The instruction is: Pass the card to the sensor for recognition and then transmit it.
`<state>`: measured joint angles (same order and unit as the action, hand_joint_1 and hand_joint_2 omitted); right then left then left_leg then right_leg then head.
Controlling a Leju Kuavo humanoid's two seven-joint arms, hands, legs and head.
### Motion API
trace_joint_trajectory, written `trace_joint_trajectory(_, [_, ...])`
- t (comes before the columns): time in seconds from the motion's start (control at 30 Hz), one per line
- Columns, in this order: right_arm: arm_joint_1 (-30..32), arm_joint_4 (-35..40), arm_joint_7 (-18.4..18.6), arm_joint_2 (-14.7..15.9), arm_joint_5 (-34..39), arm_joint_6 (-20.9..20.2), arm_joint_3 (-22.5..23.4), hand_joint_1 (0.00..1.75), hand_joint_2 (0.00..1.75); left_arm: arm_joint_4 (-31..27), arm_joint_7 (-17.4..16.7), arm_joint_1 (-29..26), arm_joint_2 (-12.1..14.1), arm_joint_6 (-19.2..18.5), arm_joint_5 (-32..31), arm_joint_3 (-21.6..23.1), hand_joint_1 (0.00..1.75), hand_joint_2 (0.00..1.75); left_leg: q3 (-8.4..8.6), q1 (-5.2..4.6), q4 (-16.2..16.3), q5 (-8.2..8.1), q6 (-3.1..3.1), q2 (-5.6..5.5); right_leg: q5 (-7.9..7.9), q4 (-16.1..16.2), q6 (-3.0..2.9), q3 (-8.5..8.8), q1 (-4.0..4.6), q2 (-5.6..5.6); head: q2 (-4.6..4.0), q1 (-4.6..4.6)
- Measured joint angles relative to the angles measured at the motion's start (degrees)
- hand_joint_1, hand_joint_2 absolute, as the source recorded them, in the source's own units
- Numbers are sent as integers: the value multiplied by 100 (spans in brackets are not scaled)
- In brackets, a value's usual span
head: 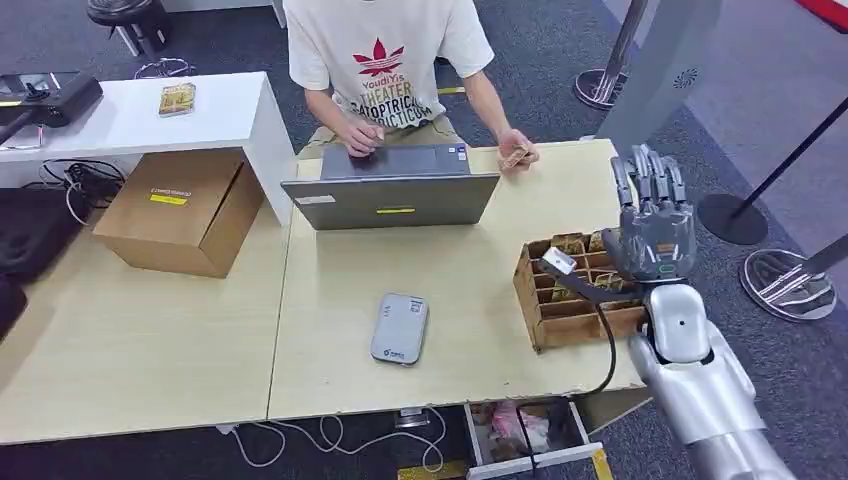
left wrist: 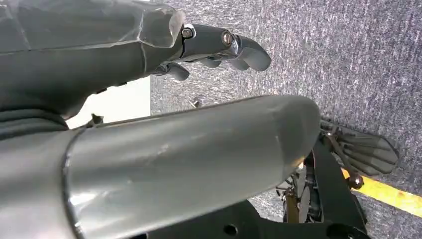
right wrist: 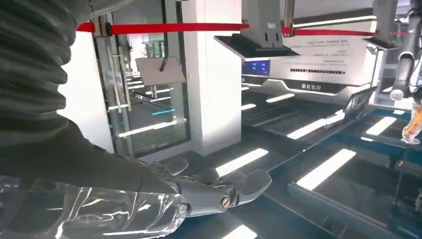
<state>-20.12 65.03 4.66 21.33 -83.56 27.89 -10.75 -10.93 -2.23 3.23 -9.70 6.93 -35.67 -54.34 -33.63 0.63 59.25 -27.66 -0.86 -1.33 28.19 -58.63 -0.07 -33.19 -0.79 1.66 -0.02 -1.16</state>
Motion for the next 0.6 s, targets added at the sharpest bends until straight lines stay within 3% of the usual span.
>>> trace_joint_trajectory(0.2, [514, 818, -61, 205, 251, -423, 129, 0, 175, 0, 0, 1, 0, -15, -24, -9, 0, 0, -1, 0, 0, 0, 0, 1, 1, 0, 1, 0, 0, 1, 0, -2])
trace_joint_trajectory(0.33, [760, 1212, -349, 258, 784, -934, 140, 0, 175, 0, 11, 0, 2, -48, -37, -11, 0, 0, -1, 0, -1, -1, 0, 1, 2, 0, 1, 0, 0, 1, 0, 0])
trace_joint_trajectory(0.6, [949, 1529, -645, 291, 1475, -1475, 125, 0, 175, 0, 37, 0, 7, -83, -68, -13, 0, 0, -1, 0, -1, 0, 0, 1, 1, -1, 1, 1, 0, 0, 0, -2])
